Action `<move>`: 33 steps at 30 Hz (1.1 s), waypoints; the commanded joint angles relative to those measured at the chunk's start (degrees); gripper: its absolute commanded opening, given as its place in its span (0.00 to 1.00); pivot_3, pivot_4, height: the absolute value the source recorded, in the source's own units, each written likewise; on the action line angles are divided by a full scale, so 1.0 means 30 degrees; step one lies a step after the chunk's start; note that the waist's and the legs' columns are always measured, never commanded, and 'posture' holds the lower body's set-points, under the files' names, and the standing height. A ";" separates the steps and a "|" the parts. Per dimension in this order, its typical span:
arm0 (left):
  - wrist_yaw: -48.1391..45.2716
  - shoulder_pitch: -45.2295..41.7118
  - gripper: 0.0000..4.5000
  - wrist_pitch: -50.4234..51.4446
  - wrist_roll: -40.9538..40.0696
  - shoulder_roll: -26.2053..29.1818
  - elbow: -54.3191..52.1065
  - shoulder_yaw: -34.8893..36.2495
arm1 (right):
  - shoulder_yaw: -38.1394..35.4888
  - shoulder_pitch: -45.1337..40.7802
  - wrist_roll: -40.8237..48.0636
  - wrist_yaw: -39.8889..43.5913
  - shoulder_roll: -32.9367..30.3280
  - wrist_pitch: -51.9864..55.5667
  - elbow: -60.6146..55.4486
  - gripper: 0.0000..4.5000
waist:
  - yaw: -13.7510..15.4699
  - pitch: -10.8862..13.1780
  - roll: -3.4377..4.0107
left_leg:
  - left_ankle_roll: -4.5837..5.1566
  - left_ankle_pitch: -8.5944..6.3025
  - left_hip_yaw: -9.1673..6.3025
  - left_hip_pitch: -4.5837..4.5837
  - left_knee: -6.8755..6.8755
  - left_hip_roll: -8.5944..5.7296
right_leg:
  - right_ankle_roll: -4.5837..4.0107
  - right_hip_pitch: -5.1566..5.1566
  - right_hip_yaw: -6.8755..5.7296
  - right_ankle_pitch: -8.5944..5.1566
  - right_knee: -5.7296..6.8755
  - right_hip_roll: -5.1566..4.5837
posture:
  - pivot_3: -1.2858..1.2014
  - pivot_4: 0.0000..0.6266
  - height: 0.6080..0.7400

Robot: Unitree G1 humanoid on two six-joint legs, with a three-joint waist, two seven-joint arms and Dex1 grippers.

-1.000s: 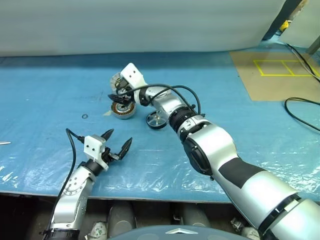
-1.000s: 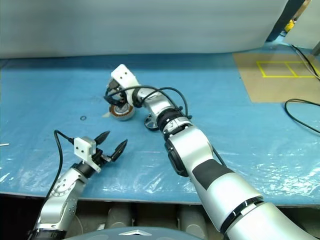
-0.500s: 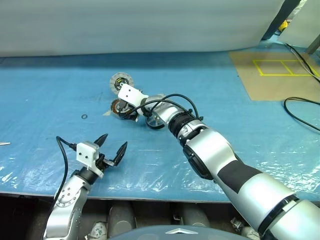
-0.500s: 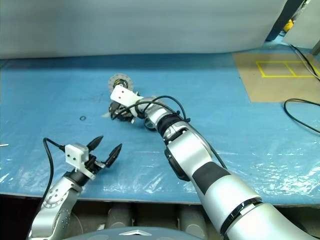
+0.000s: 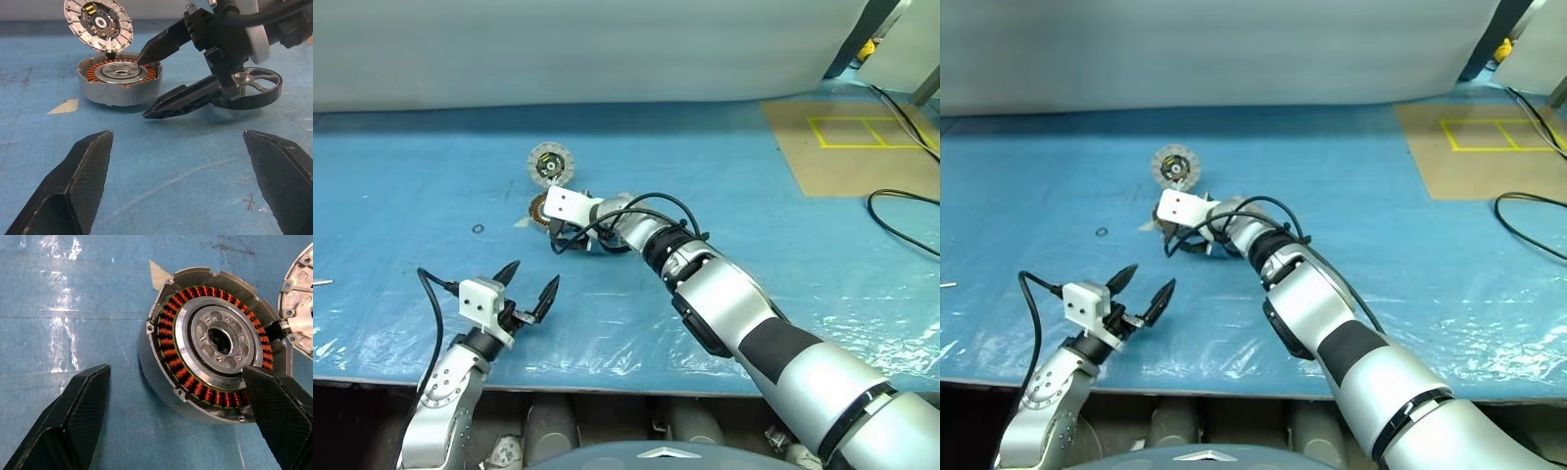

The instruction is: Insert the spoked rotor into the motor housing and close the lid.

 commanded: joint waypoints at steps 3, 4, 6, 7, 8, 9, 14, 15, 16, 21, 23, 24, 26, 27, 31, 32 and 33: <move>-0.0057 -0.0121 1.00 -0.0234 -0.0031 0.0118 -0.0391 0.0218 | 0.0622 0.1739 -0.0511 0.0124 0.2990 -0.0577 -0.0147 0.87 | -0.0057 -0.0001 0.0001 | 0.0004 -0.0002 0.0001 0.0013 0.0000 0.0002 | 0.0000 0.0002 0.0004 0.0000 0.0007 0.0003 | 0.52 0.24 1.00; -0.0066 -0.0196 1.00 -0.0220 -0.0032 0.0128 -0.0340 0.0212 | 0.0681 0.1703 -0.0582 0.0088 0.2948 -0.0667 -0.0153 0.80 | -0.0072 -0.0002 0.0001 | 0.0010 -0.0006 0.0005 0.0025 0.0000 0.0003 | 0.0000 0.0006 0.0009 0.0000 0.0008 0.0004 | 0.52 0.24 1.00; -0.0090 -0.0319 1.00 -0.0205 -0.0036 0.0147 -0.0258 0.0205 | 0.1020 0.1599 -0.0977 -0.0193 0.2835 -0.0981 -0.0172 0.64 | -0.0088 -0.0002 0.0002 | 0.0013 -0.0008 0.0015 0.0042 -0.0001 0.0009 | 0.0000 0.0007 0.0023 0.0000 0.0011 0.0011 | 0.52 0.24 1.00; -0.0101 -0.0357 1.00 -0.0203 -0.0041 0.0151 -0.0231 0.0206 | 0.1191 0.1559 -0.1159 -0.0316 0.2788 -0.1123 -0.0176 0.57 | -0.0087 -0.0002 0.0005 | 0.0020 -0.0012 0.0019 0.0052 -0.0001 0.0013 | 0.0000 0.0008 0.0028 0.0000 0.0014 0.0013 | 0.52 0.24 1.00; -0.0118 -0.0428 1.00 -0.0192 -0.0052 0.0166 -0.0170 0.0221 | 0.1341 0.1513 -0.1307 -0.0436 0.2739 -0.1258 -0.0179 0.50 | -0.0066 0.0000 0.0009 | 0.0043 -0.0026 0.0022 0.0055 -0.0002 0.0014 | 0.0000 0.0008 0.0028 0.0000 0.0015 0.0014 | 0.52 0.24 1.00; -0.0140 -0.0488 1.00 -0.0193 -0.0055 0.0178 -0.0119 0.0228 | 0.1493 0.1460 -0.1436 -0.0546 0.2681 -0.1432 -0.0191 0.43 | -0.0044 0.0001 0.0011 | 0.0054 -0.0032 0.0024 0.0053 -0.0001 0.0014 | -0.0001 0.0009 0.0028 -0.0001 0.0015 0.0013 | 0.52 0.24 1.00; -0.0248 -0.0777 1.00 -0.0219 -0.0081 0.0235 0.0167 0.0231 | 0.1817 0.1192 -0.1619 -0.0240 0.2551 -0.1997 -0.0251 0.28 | -0.0017 0.0002 0.0013 | 0.0055 -0.0032 0.0038 0.0055 0.0005 0.0009 | 0.0000 0.0017 0.0035 0.0000 0.0015 0.0006 | 0.52 0.24 1.00; -0.0265 -0.0820 1.00 -0.0228 -0.0078 0.0243 0.0221 0.0226 | 0.1805 0.1157 -0.1572 -0.0058 0.2552 -0.2008 -0.0259 0.28 | -0.0018 0.0002 0.0013 | 0.0055 -0.0032 0.0038 0.0056 0.0006 0.0009 | -0.0001 0.0017 0.0037 0.0000 0.0015 0.0006 | 0.52 0.24 1.00; -0.0279 -0.0851 1.00 -0.0238 -0.0076 0.0248 0.0262 0.0216 | 0.1800 0.1132 -0.1542 0.0118 0.2553 -0.2033 -0.0266 0.28 | -0.0019 0.0001 0.0013 | 0.0055 -0.0032 0.0039 0.0055 0.0006 0.0011 | 0.0000 0.0017 0.0036 0.0000 0.0015 0.0007 | 0.52 0.24 1.00; -0.0348 -0.0985 1.00 -0.0255 -0.0037 0.0253 0.0411 0.0211 | 0.1942 0.1045 -0.1711 0.0004 0.2516 -0.2190 -0.0290 0.02 | -0.0022 0.0002 0.0016 | 0.0054 -0.0032 0.0050 0.0052 0.0007 0.0013 | -0.0002 0.0016 0.0045 -0.0002 0.0006 0.0008 | 0.52 0.24 1.00; -0.0362 -0.0985 1.00 -0.0264 -0.0024 0.0260 0.0420 0.0233 | 0.2085 0.1007 -0.1789 -0.0128 0.2487 -0.2290 -0.0303 0.00 | -0.0004 0.0001 0.0014 | 0.0054 -0.0031 0.0051 0.0025 0.0007 0.0014 | -0.0003 0.0002 0.0041 -0.0002 0.0005 0.0008 | 0.52 0.24 1.00; -0.0375 -0.0995 1.00 -0.0264 -0.0025 0.0275 0.0442 0.0253 | 0.2055 0.0965 -0.1741 -0.0143 0.2481 -0.2303 -0.0314 0.00 | -0.0005 0.0001 0.0015 | 0.0054 -0.0031 0.0052 0.0028 0.0011 0.0015 | -0.0003 0.0005 0.0041 -0.0002 0.0002 0.0008 | 0.52 0.24 1.00; -0.0390 -0.0981 1.00 -0.0269 -0.0009 0.0302 0.0471 0.0272 | 0.2033 0.0872 -0.1717 -0.0208 0.2462 -0.2399 -0.0336 0.00 | -0.0002 0.0002 0.0016 | 0.0055 -0.0031 0.0060 0.0027 0.0014 0.0014 | -0.0002 0.0004 0.0046 -0.0002 -0.0002 0.0006 | 0.52 0.24 1.00; -0.0389 -0.0980 1.00 -0.0270 0.0007 0.0306 0.0477 0.0275 | 0.2002 0.0807 -0.1679 -0.0156 0.2454 -0.2423 -0.0349 0.00 | -0.0001 0.0002 0.0016 | 0.0055 -0.0031 0.0060 0.0028 0.0013 0.0014 | -0.0003 0.0004 0.0045 -0.0002 -0.0002 0.0006 | 0.52 0.24 1.00; -0.0402 -0.1016 1.00 -0.0307 0.0036 0.0295 0.0489 0.0267 | 0.1871 0.0562 -0.1451 0.0834 0.2398 -0.2594 -0.0420 0.00 | -0.0001 0.0002 0.0016 | 0.0055 -0.0031 0.0060 0.0029 0.0012 0.0017 | -0.0003 0.0003 0.0045 -0.0003 -0.0002 0.0008 | 0.52 0.24 1.00; -0.0417 -0.1022 1.00 -0.0323 0.0025 0.0299 0.0496 0.0277 | 0.1758 0.0462 -0.1266 0.1570 0.2354 -0.2726 -0.0477 0.00 | -0.0008 0.0002 0.0016 | 0.0055 -0.0032 0.0062 0.0026 0.0012 0.0017 | -0.0004 0.0003 0.0045 -0.0003 -0.0005 0.0007 | 0.52 0.24 1.00; -0.0439 -0.1029 1.00 -0.0329 -0.0003 0.0312 0.0510 0.0307 | 0.1671 0.0370 -0.1107 0.2323 0.2289 -0.2916 -0.0545 0.00 | -0.0029 0.0002 0.0016 | 0.0055 -0.0032 0.0063 0.0027 0.0013 0.0018 | -0.0004 0.0003 0.0047 -0.0003 -0.0007 0.0008 | 0.52 0.24 1.00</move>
